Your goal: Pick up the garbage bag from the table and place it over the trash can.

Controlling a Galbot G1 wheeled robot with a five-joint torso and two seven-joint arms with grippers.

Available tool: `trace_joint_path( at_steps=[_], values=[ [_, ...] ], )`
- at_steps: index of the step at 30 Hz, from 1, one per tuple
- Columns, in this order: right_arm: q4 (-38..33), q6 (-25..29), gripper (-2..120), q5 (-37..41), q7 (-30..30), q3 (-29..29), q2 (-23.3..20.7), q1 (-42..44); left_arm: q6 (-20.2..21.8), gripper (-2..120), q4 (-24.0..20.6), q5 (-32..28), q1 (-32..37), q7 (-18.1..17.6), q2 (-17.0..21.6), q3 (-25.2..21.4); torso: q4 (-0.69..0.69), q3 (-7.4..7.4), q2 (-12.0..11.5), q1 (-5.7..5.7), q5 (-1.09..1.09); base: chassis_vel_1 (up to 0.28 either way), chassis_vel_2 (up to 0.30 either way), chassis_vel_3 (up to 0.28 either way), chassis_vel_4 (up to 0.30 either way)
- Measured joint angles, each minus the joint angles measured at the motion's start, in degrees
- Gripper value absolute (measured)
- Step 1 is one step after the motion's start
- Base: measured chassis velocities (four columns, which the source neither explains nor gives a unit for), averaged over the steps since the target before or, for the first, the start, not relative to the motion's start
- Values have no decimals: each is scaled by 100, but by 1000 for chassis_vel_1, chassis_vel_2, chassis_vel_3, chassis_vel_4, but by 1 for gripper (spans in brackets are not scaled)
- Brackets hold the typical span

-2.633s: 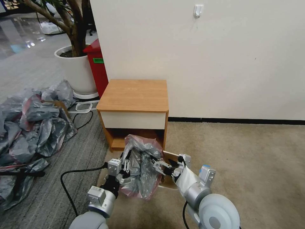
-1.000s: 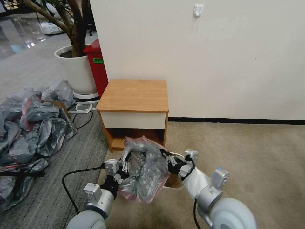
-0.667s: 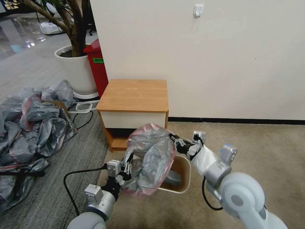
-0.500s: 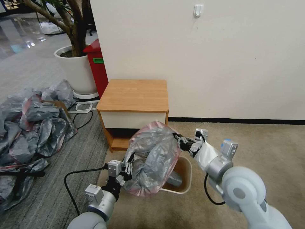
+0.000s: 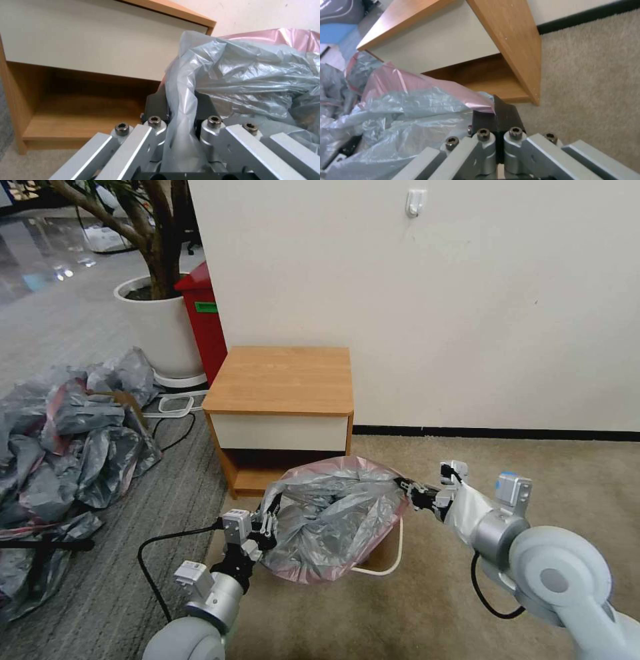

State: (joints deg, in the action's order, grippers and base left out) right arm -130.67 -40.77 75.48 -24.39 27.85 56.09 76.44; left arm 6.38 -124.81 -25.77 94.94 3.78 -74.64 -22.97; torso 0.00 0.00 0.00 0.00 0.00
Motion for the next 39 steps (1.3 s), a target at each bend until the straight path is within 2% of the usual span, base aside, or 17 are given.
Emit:
trace_joint_path(
  at_steps=[5, 8, 12, 17, 18, 20, 22, 24, 26, 30, 31, 34, 36, 39],
  values=[
    [16, 5, 0, 886, -340, 76, -4, -28, 2, 9, 17, -318, -2, 47, 26, -116, 0, 0, 0, 0, 0, 0, 0, 0, 0],
    [46, 10, 0, 976, -330, 116, 9, -32, 6, 9, 79, -337, -30, 51, 33, -144, 0, 0, 0, 0, -1, 0, 0, 0, 0],
    [42, 20, 1, 1001, -11, 257, 35, -5, 10, 9, 246, -270, -102, 42, 48, -165, 0, 0, 0, 0, -1, 0, 0, 0, 0],
    [-130, 25, 21, 1049, 126, 309, 34, 124, 22, 9, 484, -304, -212, -118, 50, -155, 1, 0, 0, 0, -1, 0, 0, 0, 0],
    [-130, 25, 21, 1049, 126, 309, 34, 124, 22, 9, 484, -304, -212, -118, 50, -155, 1, 0, 0, 0, -1, 0, 0, 0, 0],
    [-341, 27, 32, 1078, 127, 353, 36, 328, 54, 9, 577, -389, -302, -225, 50, -157, 0, 0, 0, 0, -1, 0, 0, 0, 0],
    [-386, 27, 36, 1077, 120, 359, 38, 370, 61, 9, 588, -405, -320, -250, 51, -157, 0, 0, 0, 0, -1, 0, 0, 0, 0],
    [-686, 30, 47, 1077, -14, 375, 76, 527, 70, 9, 629, -449, -394, -416, 46, -156, 0, 0, 0, 1, -1, 0, 0, 0, 0],
    [-865, 32, 51, 1111, -63, 360, 97, 582, 70, 9, 634, -462, -424, -513, 38, -157, 0, 0, 0, 0, -1, 0, 0, 0, 0],
    [-1261, 33, 69, 1102, -76, -2, 242, 680, 67, 9, 601, -458, -501, -938, 22, -155, 0, 0, 0, 0, -2, 0, 0, 0, 0],
    [-1261, 33, 69, 1102, -76, -2, 242, 680, 67, 9, 601, -458, -501, -938, 22, -155, 0, 0, 0, 0, -2, 0, 0, 0, 0],
    [-1287, 33, 82, 560, 152, -601, 406, 604, 42, 9, 479, -373, -536, -1165, 24, -156, 0, 0, 0, 0, -1, 0, 0, 0, 0],
    [-1285, 33, 86, 384, 205, -757, 450, 554, 40, 9, 448, -364, -538, -1183, 24, -157, 0, 0, 0, 1, -1, 0, 0, 0, 0],
    [-1049, 35, 98, -350, 344, -1327, 660, 332, 20, 9, 313, -246, -540, -1202, 17, -166, 1, 0, 0, 0, 0, 0, 0, 0, 0]
  ],
)
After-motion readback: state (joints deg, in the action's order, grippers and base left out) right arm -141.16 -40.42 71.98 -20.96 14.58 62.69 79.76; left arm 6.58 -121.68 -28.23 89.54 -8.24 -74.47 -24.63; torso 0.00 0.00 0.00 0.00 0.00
